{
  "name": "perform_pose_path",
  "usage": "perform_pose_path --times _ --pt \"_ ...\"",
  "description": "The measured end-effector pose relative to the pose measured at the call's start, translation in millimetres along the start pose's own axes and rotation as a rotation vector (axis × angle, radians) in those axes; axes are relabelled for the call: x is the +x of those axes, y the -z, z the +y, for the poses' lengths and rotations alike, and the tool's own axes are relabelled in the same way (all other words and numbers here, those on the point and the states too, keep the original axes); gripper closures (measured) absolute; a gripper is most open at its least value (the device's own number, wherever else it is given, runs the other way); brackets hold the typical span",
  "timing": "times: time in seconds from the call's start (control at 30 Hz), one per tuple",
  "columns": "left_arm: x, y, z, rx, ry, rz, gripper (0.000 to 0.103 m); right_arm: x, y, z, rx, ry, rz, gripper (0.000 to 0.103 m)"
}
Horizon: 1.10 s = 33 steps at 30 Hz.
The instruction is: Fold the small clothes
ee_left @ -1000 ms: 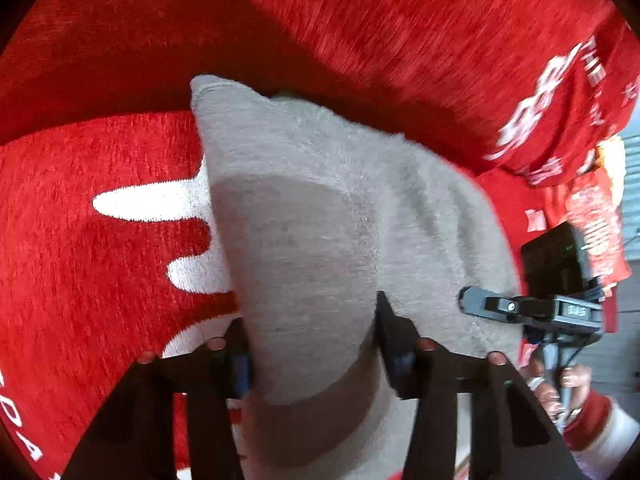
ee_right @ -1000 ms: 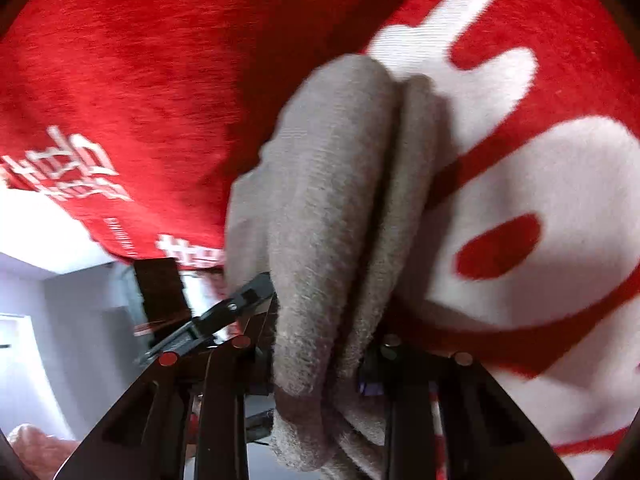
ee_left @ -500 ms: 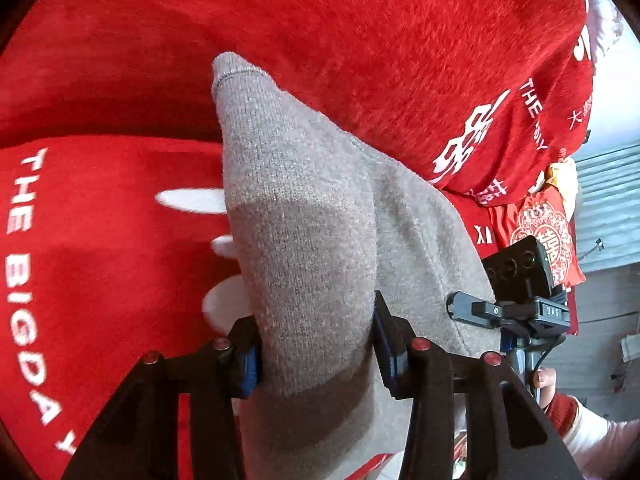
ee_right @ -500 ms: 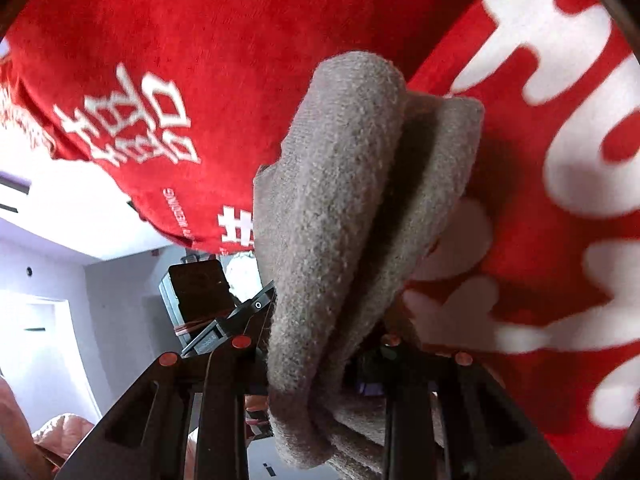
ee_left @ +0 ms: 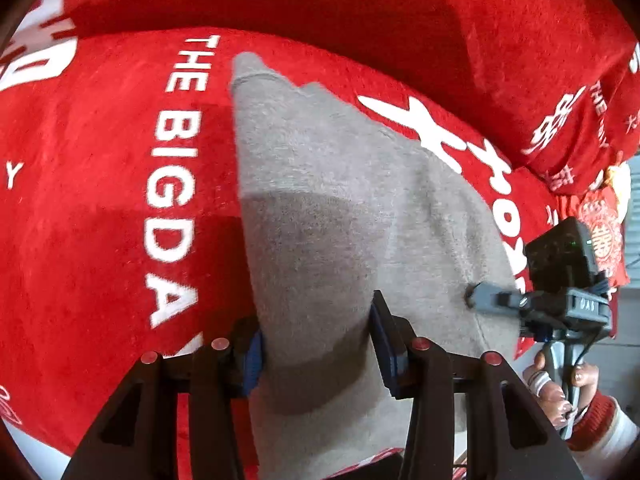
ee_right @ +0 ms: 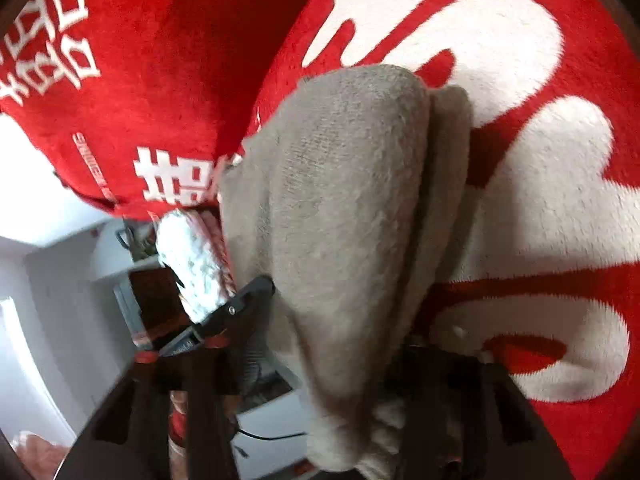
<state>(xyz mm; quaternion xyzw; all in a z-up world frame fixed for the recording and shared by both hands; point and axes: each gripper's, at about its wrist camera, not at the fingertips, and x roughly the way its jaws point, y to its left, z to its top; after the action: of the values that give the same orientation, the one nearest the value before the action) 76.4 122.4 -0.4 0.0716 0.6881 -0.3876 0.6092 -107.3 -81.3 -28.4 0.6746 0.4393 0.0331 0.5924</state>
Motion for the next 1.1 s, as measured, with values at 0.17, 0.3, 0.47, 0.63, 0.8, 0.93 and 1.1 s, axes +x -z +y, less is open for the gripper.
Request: perform_pose_path --times 0.17,0.3,0.47,0.63,0.8,0.93,1.1 --pt "-31 0 12 -0.013 -0.019 -0.104 0.056 -16 -3 3 0.024 0.076 -0.065 0.061" --pt "-29 -3 14 0.004 -0.109 -0.114 0.056 -14 4 46 -0.182 0.246 -0.106 0.077" --pt "-12 8 7 0.057 -0.205 -0.101 0.056 2 26 91 -0.485 0.516 -0.138 0.078" --pt "-4 11 -2 0.044 -0.202 -0.094 0.051 11 13 53 -0.474 0.680 -0.139 0.074" --pt "-2 13 -18 0.112 -0.288 -0.102 0.051 -9 16 59 -0.395 0.722 -0.191 0.071" --pt "-16 17 -15 0.119 -0.307 -0.100 0.051 -29 18 53 -0.281 0.717 -0.224 0.070" --pt "-24 29 -11 0.138 -0.333 -0.071 0.051 -41 37 55 -0.261 0.737 -0.244 0.070"
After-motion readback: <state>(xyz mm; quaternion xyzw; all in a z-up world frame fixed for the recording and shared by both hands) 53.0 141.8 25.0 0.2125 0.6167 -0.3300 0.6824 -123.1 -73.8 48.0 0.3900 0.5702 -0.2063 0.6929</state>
